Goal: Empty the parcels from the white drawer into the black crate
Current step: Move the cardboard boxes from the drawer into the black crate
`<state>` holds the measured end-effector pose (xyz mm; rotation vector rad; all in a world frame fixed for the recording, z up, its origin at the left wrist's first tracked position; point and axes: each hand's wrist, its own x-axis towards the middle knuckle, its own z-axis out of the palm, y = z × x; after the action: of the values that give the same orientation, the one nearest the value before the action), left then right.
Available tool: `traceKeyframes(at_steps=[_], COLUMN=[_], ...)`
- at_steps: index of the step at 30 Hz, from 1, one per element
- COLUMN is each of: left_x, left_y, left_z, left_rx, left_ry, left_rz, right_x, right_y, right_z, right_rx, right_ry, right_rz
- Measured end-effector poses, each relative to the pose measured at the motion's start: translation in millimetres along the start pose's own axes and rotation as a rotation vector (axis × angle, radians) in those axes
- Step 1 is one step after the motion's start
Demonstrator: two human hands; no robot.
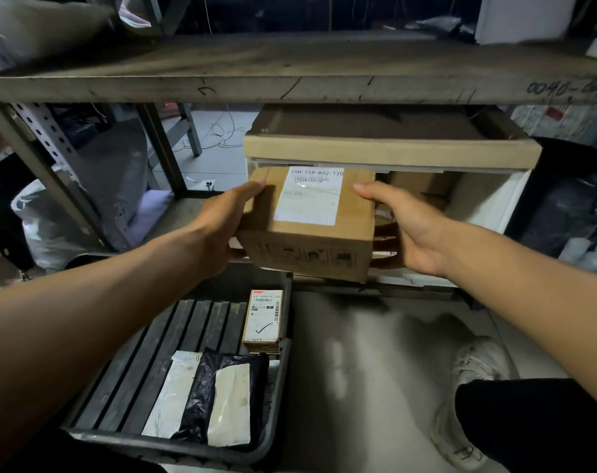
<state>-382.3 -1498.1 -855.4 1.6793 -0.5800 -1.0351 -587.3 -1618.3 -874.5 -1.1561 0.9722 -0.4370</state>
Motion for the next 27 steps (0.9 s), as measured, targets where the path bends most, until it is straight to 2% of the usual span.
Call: traceKeyframes(at_steps=[5,11,16,19,23,27], left_x=[-3,-3,-7,-5,-7,-3], left_y=[10,7,3,3,0,-5], left_z=[-11,-15,1,13,18,5], left_rx=[-0.020,-0.026,-0.180,-0.232,-0.185,-0.041], left_ry=[-0.197,-0.095,-0.044,-0.035,-0.104,-0.245], left_rz=[-0.029,0.016,0.107,0.092,-0.022,-0.021], right_x=[-2,-12,-14,-11,-15,-17], right_y=[-2,-8,-9,-3,0,-8], right_z=[5,6,15,22,22,2], right_rx=[0.057,0.022,0.112,0.049,-0.005,-0.068], right_ry=[-0.010,-0.101,-0.073,-0.162,-0.239,-0.346], right_rz=[0.022,0.053,0.030,0.063,0.092,0.056])
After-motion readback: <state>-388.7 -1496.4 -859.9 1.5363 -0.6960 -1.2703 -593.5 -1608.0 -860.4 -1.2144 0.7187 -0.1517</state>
